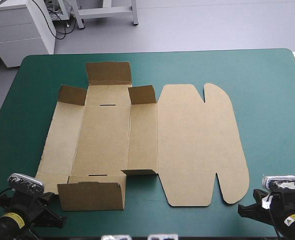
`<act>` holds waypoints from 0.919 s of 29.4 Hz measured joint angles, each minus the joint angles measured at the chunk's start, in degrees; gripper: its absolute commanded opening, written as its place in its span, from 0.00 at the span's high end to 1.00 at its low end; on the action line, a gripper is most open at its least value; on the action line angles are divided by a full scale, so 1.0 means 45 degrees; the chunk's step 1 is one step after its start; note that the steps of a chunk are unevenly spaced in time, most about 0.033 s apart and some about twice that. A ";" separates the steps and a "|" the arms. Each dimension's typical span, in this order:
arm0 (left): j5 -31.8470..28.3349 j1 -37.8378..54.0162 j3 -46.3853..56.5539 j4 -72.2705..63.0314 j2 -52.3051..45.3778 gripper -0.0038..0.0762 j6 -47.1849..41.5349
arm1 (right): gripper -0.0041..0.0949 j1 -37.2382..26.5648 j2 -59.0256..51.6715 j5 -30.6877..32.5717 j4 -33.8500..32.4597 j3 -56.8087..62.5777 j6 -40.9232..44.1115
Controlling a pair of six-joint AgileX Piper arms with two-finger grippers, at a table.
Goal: Fold the box
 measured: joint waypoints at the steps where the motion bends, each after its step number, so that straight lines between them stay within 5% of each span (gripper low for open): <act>1: 0.0000 0.0000 0.0000 0.0000 0.0000 0.96 0.0000 | 0.97 0.0000 0.0000 0.0000 0.0000 0.0000 0.0000; 12: 0.0161 0.0000 -0.1019 -0.0127 0.0754 0.96 0.0000 | 0.97 0.0000 0.0000 0.0000 0.0000 0.0000 0.0000; 20: 0.0046 0.0000 -0.3110 -0.0058 0.3844 0.96 -0.0294 | 0.97 0.0000 0.0000 0.0000 0.0000 0.0000 0.0000; 27: -0.1456 0.0000 -0.4225 0.0991 0.6991 0.96 -0.1071 | 0.97 0.0000 0.0000 0.0000 0.0000 0.0000 0.0000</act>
